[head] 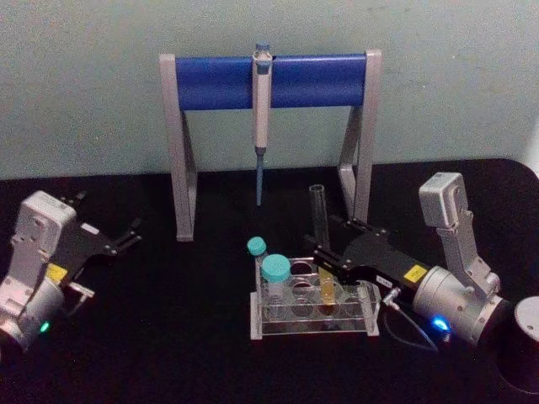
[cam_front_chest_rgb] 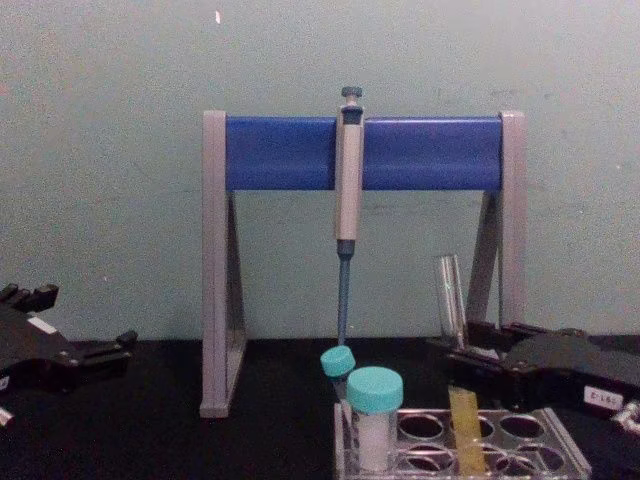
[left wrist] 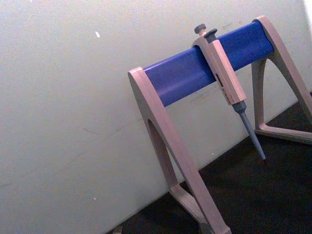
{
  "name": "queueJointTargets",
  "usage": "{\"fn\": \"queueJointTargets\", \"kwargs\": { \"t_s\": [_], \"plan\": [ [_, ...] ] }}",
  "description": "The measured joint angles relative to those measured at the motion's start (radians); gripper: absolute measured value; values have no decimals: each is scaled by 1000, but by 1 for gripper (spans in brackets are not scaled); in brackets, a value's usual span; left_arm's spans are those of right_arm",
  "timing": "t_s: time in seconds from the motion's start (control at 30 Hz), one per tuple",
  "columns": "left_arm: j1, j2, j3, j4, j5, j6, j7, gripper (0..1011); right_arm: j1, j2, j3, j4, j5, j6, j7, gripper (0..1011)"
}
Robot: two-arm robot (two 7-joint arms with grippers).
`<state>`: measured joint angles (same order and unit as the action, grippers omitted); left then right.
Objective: Pick up the test tube from the test tube rack, shake it, then place it back into the test tube rack.
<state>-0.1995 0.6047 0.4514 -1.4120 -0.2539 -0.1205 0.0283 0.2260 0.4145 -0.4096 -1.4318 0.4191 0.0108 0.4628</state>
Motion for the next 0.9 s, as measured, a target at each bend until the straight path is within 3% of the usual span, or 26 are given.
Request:
{"fn": "queueJointTargets", "kwargs": {
  "t_s": [0.47,0.9],
  "plan": [
    [0,0,0,0,0,0,0,1009,0,0,0,0,1,-1,1,1000],
    [0,0,0,0,0,0,0,1010,0,0,0,0,2,-2,1,1000]
  ]
}}
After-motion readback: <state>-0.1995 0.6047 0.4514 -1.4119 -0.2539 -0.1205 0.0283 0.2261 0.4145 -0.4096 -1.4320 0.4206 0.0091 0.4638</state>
